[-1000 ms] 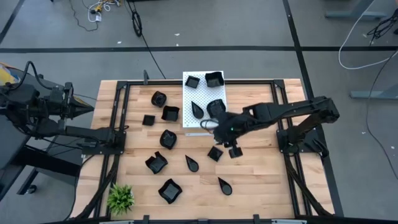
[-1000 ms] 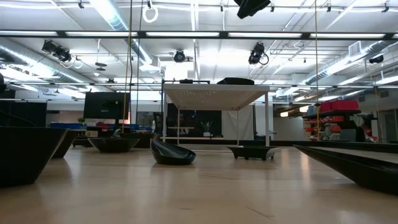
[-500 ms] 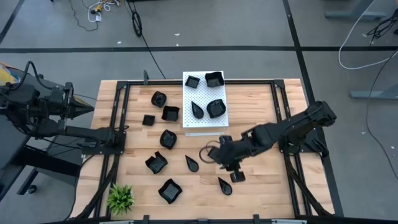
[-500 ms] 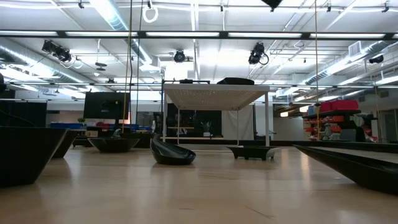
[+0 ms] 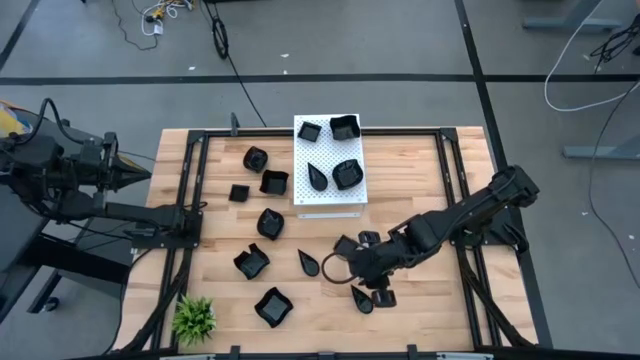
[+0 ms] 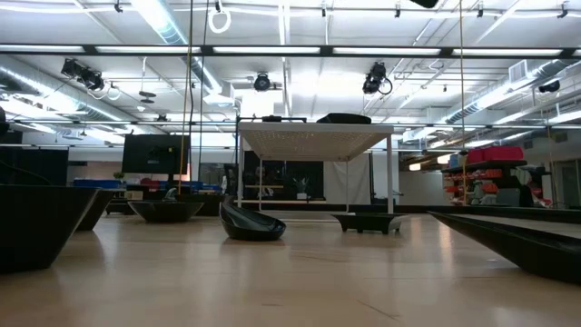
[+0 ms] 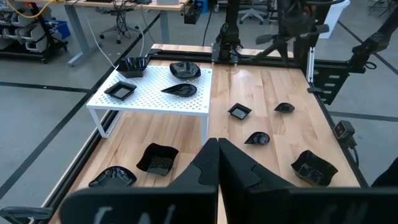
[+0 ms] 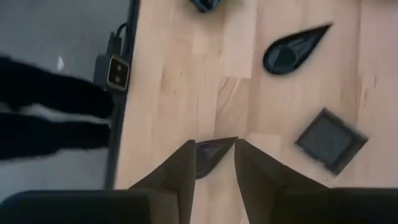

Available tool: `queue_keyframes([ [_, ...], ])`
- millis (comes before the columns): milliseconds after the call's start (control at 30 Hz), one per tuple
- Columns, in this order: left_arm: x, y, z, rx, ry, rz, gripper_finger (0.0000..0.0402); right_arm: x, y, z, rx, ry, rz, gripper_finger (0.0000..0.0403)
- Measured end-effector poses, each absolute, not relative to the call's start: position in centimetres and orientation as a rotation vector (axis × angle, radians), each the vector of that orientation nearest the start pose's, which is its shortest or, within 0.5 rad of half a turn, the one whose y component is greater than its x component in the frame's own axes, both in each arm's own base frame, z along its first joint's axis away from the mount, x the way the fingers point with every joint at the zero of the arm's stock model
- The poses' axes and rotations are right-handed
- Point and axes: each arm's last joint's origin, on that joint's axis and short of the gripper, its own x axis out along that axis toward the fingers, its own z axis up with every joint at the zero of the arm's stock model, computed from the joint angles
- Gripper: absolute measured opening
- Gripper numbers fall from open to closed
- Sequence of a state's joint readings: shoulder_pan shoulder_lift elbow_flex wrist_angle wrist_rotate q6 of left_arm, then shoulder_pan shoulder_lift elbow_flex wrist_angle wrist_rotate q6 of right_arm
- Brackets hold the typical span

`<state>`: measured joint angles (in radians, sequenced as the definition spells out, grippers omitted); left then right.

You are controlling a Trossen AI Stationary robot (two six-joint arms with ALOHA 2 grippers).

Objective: Pick & Place Mini shaped plates
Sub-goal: Stack the drop-shaped plate on top of the drop-shaped plate on the shelf

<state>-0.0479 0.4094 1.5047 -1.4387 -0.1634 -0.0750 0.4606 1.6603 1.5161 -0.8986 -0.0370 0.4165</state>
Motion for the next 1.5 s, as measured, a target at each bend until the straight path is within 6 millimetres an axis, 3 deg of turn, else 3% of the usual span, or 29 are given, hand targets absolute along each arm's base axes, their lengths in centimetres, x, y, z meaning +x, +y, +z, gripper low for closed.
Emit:
queue_keyframes([
  [133,-7.2,0.8,42.1,-0.038,0.337,0.127,0.0003,31.0,15.7,30.1,0.260,1.133,0.150,0.0114],
  [633,-7.2,0.8,42.1,-0.038,0.337,0.127,0.0003,33.1,17.3,24.9,0.338,1.280,-0.005,0.0114],
  [867,-7.2,0.8,42.1,-0.038,0.337,0.127,0.0003,34.1,17.8,23.7,0.456,1.217,-0.031,0.0114],
  [1067,-7.2,0.8,42.1,-0.038,0.337,0.127,0.0003,33.9,17.9,21.6,0.630,1.190,-0.038,0.0114],
  [1267,-7.2,0.8,42.1,-0.038,0.337,0.127,0.0003,32.9,17.4,19.4,0.647,1.256,-0.086,0.0119],
  [1500,-7.2,0.8,42.1,-0.038,0.337,0.127,0.0003,32.2,17.1,18.3,0.574,1.290,-0.057,0.0168],
])
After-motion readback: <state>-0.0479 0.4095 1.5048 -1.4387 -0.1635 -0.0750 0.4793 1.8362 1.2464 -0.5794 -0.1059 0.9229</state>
